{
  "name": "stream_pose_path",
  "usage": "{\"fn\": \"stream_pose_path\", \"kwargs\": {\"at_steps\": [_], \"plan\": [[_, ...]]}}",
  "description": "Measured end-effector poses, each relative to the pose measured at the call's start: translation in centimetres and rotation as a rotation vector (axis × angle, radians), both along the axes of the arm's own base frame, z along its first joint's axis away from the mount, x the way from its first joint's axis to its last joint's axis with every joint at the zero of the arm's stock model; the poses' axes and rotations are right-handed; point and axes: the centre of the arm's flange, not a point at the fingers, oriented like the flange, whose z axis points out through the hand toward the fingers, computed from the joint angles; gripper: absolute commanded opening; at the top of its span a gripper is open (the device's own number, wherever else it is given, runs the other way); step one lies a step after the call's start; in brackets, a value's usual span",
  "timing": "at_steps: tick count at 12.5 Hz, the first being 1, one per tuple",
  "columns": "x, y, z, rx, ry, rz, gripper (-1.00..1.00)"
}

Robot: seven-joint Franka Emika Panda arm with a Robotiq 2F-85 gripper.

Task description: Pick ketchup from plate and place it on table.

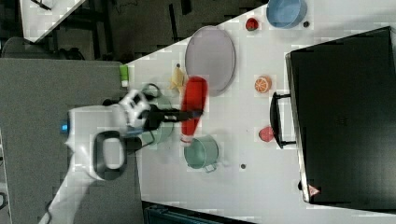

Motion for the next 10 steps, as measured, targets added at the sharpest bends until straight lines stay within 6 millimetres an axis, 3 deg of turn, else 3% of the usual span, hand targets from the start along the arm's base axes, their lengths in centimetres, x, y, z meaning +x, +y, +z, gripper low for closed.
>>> {"fn": "stream_pose_path", "kwargs": {"at_steps": [3,6,9,10], "plan": [[-2.7,-1.9,-7.4,0.015,0.151,-0.084,0.23],[-3.4,-2.9,-13.1,0.02,0.217,-0.117,0.31],[-3.3,-3.6,-15.1,0.031,0.202,-0.152,0.96],[-3.2,-3.6,-15.1,0.031,0.183,-0.151,1.0]]}}
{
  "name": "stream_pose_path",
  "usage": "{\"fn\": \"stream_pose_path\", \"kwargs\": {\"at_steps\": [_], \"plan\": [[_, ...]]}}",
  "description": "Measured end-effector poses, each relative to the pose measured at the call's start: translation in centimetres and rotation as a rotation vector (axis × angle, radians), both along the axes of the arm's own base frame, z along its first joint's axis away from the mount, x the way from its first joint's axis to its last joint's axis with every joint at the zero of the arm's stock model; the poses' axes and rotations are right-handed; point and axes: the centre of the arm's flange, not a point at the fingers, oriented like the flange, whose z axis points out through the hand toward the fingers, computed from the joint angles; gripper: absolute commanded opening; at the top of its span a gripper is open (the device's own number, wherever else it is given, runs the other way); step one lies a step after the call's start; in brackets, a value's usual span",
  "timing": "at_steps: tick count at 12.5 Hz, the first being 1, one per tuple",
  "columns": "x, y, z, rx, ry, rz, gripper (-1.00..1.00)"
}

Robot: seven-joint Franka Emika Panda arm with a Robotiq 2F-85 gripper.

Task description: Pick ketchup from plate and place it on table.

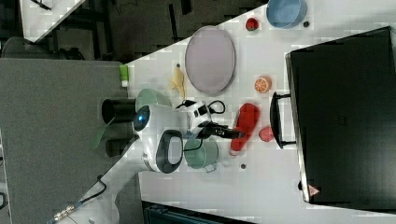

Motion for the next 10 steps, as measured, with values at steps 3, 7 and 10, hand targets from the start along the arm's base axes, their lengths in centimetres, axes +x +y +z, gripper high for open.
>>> {"fn": "stream_pose_path", "kwargs": {"at_steps": [3,7,10], "plan": [[0.8,-0.2,1.3,0.0,-0.066,-0.014,1.0],[1.2,-0.5,5.4,-0.026,-0.104,-0.148,1.0],[1.3,0.1,11.7,-0.053,-0.086,-0.304,1.0]]}}
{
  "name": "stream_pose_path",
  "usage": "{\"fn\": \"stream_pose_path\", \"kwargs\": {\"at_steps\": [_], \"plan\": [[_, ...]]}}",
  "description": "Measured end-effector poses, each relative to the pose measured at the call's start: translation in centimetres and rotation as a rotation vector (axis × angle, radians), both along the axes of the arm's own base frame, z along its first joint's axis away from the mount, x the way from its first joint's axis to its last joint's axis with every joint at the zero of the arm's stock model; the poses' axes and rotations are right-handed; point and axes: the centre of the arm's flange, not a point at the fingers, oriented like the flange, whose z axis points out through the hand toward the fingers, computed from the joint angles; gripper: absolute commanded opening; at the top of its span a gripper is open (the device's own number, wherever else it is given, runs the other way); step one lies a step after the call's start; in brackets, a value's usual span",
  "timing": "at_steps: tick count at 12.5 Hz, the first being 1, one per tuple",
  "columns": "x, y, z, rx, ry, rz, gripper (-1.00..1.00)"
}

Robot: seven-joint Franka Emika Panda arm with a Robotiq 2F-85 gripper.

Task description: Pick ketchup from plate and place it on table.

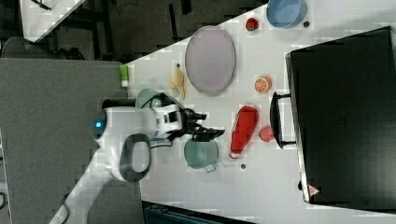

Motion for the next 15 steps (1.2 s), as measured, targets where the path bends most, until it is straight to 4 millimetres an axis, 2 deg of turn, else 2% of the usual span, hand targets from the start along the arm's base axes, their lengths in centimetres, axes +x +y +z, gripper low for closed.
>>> {"fn": "stream_pose_path", "kwargs": {"at_steps": [3,6,8,10,12,15], "plan": [[1.2,-0.1,9.1,-0.007,0.031,-0.117,1.0],[2.6,-0.1,20.1,-0.015,-0.096,-0.163,1.0],[2.7,-0.3,26.0,-0.02,-0.171,-0.172,1.0],[2.1,-0.1,28.4,-0.022,-0.17,-0.181,1.0],[1.0,0.1,28.0,-0.026,-0.087,-0.18,1.0],[1.5,0.2,26.0,-0.021,-0.031,-0.182,1.0]]}}
